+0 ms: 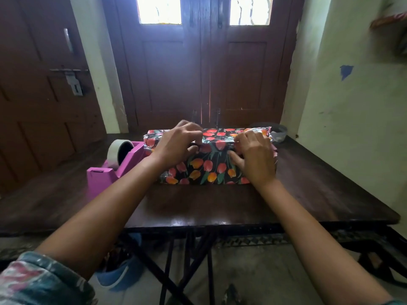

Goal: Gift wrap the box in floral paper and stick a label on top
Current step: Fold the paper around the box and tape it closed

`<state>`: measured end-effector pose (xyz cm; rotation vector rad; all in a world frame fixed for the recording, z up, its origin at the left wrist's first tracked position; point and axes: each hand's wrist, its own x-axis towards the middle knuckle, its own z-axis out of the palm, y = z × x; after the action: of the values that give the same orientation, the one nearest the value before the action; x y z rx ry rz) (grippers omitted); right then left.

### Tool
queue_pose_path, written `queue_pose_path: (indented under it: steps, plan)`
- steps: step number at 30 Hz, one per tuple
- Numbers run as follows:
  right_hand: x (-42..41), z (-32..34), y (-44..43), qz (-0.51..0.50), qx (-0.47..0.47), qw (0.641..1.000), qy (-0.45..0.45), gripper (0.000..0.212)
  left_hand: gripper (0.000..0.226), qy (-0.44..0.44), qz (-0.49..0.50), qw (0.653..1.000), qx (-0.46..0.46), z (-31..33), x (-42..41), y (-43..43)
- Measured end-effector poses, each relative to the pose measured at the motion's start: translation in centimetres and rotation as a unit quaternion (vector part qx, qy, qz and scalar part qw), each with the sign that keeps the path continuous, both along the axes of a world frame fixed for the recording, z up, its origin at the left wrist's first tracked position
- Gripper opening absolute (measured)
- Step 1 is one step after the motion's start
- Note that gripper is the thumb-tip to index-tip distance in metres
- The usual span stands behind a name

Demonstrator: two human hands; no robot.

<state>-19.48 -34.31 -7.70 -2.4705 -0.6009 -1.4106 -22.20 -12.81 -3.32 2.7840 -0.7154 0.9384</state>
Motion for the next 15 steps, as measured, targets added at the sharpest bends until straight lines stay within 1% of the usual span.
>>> queue_pose_path:
  steps: [1, 2, 3, 5, 6, 8, 12, 15]
  plan:
    - [0.1, -0.3, 0.0, -0.006, -0.016, 1.0, -0.001, 0.049, 0.013, -0.001, 0.006, 1.0, 0.009, 0.1, 0.1, -0.1]
    - [0.1, -0.7, 0.1, -0.011, -0.04, 0.999, 0.008, 0.066, 0.013, 0.011, 0.009, 1.0, 0.009, 0.3, 0.3, -0.1]
    - [0.3, -1.0, 0.3, -0.02, -0.074, 0.997, 0.018, 0.083, 0.013, 0.037, 0.01, 0.999, -0.002, 0.4, 0.5, 0.0]
    - [0.9, -1.7, 0.9, -0.061, -0.142, 0.988, 0.025, 0.105, 0.015, 0.103, 0.011, 0.994, -0.03, 0.8, 0.9, 0.3]
    - [1.1, -1.9, 1.2, -0.084, -0.157, 0.984, 0.032, 0.113, 0.017, 0.124, 0.012, 0.991, -0.038, 0.9, 1.0, 0.5]
    - [1.5, -2.2, 1.3, -0.111, -0.152, 0.981, 0.05, 0.121, 0.025, 0.145, 0.017, 0.989, -0.028, 1.2, 1.0, 0.9]
    - [1.9, -3.0, 0.7, -0.108, -0.146, 0.983, 0.033, 0.123, 0.04, 0.132, 0.017, 0.991, -0.01, 0.9, 0.8, 1.1]
    - [2.1, -3.0, 1.0, -0.1, -0.145, 0.984, 0.034, 0.121, 0.035, 0.102, 0.014, 0.995, 0.003, 0.6, 0.7, 0.9]
